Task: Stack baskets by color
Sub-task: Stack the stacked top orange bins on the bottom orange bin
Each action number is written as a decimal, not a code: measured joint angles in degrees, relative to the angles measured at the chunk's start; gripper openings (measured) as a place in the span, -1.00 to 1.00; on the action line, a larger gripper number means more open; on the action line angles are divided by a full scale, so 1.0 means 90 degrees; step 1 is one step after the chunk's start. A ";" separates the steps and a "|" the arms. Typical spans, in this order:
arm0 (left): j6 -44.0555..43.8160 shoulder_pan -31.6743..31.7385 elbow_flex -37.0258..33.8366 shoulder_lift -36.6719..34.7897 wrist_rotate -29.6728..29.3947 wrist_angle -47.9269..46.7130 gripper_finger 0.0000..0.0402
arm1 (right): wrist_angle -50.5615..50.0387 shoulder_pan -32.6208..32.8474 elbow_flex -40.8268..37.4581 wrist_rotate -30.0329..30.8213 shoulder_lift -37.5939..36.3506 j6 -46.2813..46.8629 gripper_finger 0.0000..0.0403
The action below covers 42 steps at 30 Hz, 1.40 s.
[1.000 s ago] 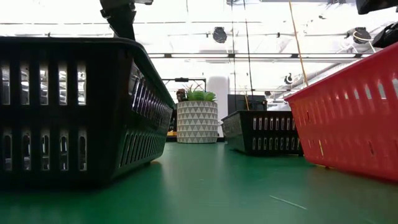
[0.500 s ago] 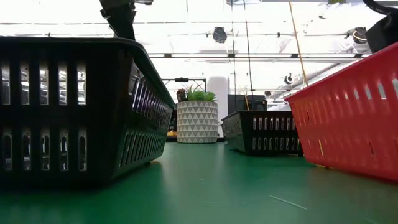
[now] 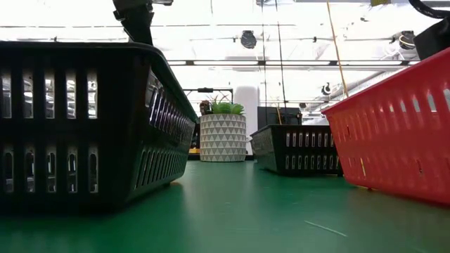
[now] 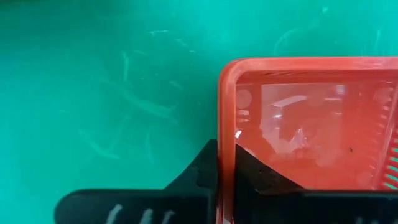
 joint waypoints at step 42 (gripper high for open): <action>0.0374 0.0243 0.0000 0.0000 -0.0017 0.0084 -0.02 | -0.0644 0.0116 0.6088 0.1032 0.2604 -0.1058 -0.97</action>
